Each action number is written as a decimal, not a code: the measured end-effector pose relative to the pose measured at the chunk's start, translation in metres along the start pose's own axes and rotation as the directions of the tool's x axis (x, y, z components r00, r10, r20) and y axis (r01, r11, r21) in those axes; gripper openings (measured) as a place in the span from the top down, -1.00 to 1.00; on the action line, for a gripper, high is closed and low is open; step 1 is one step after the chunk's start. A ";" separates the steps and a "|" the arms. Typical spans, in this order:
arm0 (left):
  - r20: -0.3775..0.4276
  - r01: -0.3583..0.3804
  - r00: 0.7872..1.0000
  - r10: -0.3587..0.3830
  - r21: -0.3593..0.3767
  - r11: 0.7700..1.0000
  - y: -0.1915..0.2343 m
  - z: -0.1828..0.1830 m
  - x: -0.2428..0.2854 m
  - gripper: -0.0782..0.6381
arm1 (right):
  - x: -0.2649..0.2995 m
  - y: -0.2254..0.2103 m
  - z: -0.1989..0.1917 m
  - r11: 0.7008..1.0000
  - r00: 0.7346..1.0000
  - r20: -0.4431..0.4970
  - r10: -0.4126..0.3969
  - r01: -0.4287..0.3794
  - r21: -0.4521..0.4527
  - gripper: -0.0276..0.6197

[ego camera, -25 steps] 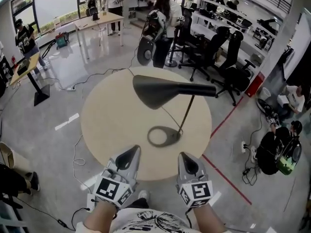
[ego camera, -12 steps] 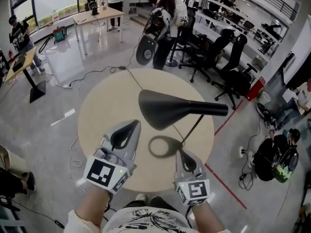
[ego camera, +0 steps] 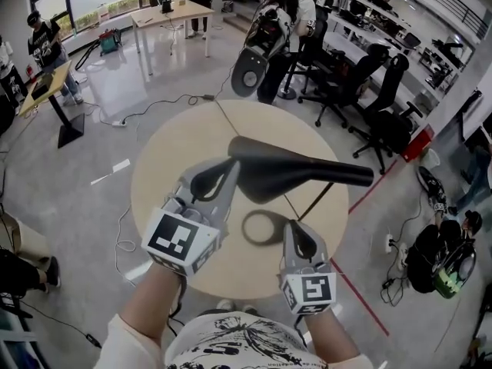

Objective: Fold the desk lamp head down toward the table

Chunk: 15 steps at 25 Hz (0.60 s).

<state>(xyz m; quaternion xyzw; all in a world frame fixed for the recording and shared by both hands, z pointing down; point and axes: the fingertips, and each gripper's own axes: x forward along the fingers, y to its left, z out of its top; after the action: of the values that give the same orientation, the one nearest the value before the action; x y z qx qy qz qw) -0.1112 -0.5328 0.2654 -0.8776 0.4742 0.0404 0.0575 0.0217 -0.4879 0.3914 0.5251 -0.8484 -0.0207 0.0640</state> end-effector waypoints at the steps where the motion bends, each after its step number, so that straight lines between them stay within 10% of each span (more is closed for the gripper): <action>1: -0.009 -0.005 1.000 0.005 -0.006 1.000 0.003 -0.004 0.000 0.77 | 0.001 0.001 0.001 1.000 1.000 0.002 0.000 0.000 -0.003 0.89; 15: -0.104 -0.057 0.993 0.047 -0.094 0.994 0.007 -0.057 -0.012 0.77 | -0.004 -0.009 -0.029 0.996 0.995 -0.057 -0.083 0.084 0.007 0.89</action>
<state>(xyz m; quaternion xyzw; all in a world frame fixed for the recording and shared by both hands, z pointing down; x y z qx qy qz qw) -0.1230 -0.5348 0.3232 -0.8675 0.4969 0.0198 -0.0103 0.0351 -0.4873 0.4188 0.5609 -0.8236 -0.0045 0.0845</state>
